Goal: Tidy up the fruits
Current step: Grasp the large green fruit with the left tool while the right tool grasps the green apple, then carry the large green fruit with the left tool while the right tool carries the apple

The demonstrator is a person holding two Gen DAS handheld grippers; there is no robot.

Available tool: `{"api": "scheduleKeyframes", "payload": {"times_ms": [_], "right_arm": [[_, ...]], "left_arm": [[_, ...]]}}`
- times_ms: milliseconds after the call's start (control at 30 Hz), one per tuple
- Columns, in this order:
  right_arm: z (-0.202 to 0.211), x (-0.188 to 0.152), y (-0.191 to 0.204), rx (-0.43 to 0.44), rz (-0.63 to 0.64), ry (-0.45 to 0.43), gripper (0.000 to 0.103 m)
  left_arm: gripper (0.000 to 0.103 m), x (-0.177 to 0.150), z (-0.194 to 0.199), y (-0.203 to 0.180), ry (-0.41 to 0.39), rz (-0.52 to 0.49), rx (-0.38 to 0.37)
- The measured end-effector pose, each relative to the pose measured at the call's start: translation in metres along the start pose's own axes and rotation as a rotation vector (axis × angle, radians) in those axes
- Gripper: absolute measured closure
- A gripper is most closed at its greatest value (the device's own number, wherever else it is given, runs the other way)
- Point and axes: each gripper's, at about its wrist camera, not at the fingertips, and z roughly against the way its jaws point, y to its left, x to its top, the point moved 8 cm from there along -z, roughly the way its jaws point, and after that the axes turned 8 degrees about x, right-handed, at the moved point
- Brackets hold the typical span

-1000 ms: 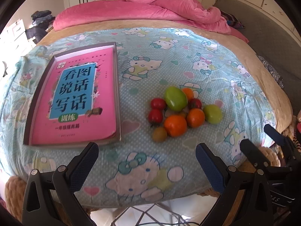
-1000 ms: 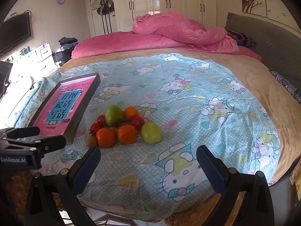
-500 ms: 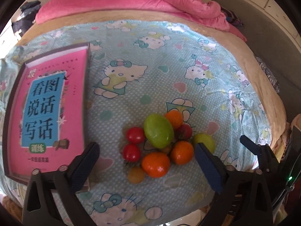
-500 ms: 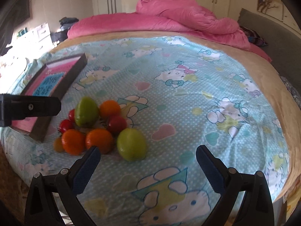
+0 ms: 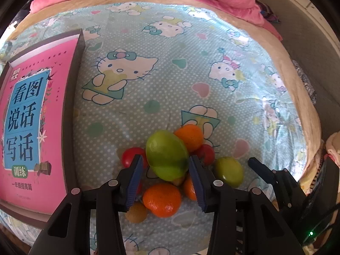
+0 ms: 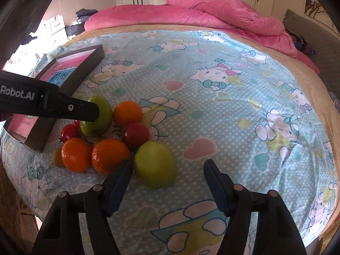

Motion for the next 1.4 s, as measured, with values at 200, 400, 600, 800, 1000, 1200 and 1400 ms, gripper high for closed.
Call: {"api": "scheduleKeyframes", "payload": {"times_ms": [200, 400, 600, 800, 1000, 1200, 1400], "right_arm": [[-0.003, 0.000, 0.001, 0.004, 0.001, 0.001, 0.037], [-0.010, -0.003, 0.004, 0.054, -0.004, 0.022, 0.059], [-0.009, -0.003, 0.002, 0.089, -0.028, 0.013, 0.062], [0.008, 0.004, -0.005, 0.128, -0.091, -0.071, 0.063], [0.026, 0.013, 0.001, 0.142, -0.101, -0.129, 0.063], [0.041, 0.024, 0.014, 0.158, -0.090, -0.155, 0.063], [0.051, 0.038, 0.042, 0.191, -0.044, -0.172, 0.063]], "left_arm": [[0.058, 0.006, -0.009, -0.004, 0.002, 0.012, 0.015], [0.058, 0.014, -0.015, -0.008, 0.001, 0.000, 0.047], [0.059, 0.012, -0.015, -0.009, -0.003, -0.003, 0.035], [0.059, 0.006, -0.007, -0.002, -0.016, 0.013, -0.015], [0.059, 0.005, 0.009, 0.004, -0.047, 0.016, -0.032], [0.059, 0.010, 0.031, 0.011, -0.087, 0.021, -0.048], [0.059, 0.013, 0.051, 0.035, -0.125, 0.048, -0.038]]}}
